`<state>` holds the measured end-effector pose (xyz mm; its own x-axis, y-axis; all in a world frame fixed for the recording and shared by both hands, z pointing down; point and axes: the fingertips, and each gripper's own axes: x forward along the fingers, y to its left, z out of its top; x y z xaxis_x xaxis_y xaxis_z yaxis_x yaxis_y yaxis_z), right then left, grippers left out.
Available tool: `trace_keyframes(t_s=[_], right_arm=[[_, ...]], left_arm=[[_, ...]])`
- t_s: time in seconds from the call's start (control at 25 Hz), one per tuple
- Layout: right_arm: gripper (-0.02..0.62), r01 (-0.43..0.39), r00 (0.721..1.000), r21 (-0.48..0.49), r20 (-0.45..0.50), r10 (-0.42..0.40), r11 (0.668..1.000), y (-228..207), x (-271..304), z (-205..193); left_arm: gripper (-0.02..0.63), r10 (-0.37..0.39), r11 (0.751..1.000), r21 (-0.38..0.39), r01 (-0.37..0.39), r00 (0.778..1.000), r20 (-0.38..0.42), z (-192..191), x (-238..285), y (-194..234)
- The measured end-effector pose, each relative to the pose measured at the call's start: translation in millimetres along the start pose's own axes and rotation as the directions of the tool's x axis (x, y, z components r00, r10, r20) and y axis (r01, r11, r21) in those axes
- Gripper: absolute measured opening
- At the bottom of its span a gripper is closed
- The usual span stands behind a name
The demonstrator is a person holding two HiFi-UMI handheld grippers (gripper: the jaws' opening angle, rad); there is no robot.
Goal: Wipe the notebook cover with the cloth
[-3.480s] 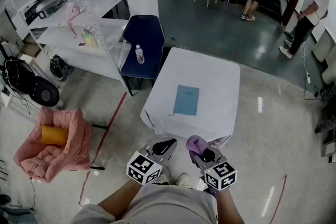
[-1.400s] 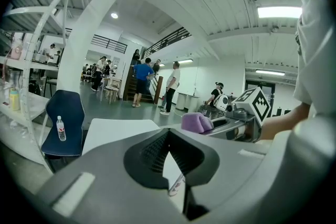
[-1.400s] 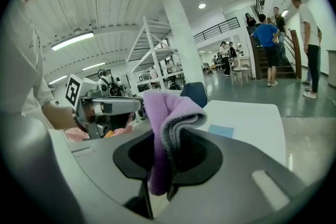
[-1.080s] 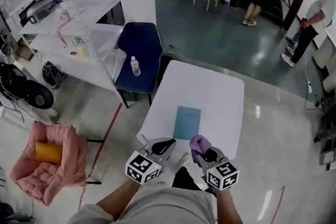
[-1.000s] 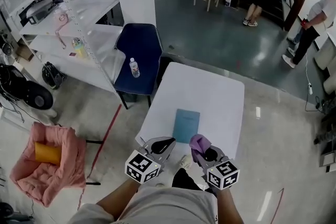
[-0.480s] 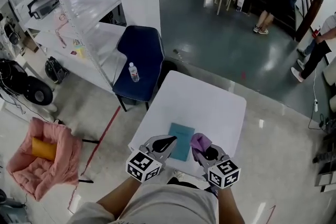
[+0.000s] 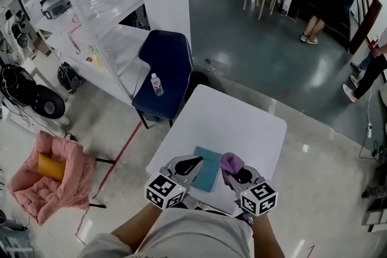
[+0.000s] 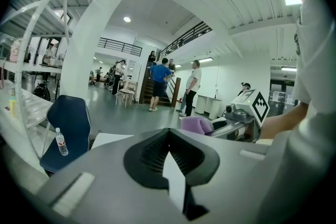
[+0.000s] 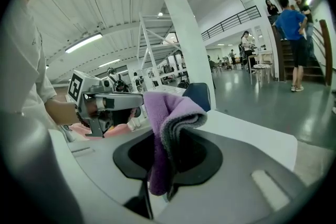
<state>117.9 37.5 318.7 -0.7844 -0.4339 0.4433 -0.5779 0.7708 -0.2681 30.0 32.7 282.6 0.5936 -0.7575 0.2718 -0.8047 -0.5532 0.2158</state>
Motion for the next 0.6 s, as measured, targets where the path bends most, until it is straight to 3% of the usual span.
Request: trace_keyframes(t_s=[0.6], right_arm=[[0.104, 0.012, 1.0, 0.008, -0.01, -0.012, 1.0, -15.6, -1.3, -3.7]], left_arm=[[0.0, -0.022, 1.0, 0.005, 0.022, 0.999, -0.025, -0.5, 18.1, -0.2]])
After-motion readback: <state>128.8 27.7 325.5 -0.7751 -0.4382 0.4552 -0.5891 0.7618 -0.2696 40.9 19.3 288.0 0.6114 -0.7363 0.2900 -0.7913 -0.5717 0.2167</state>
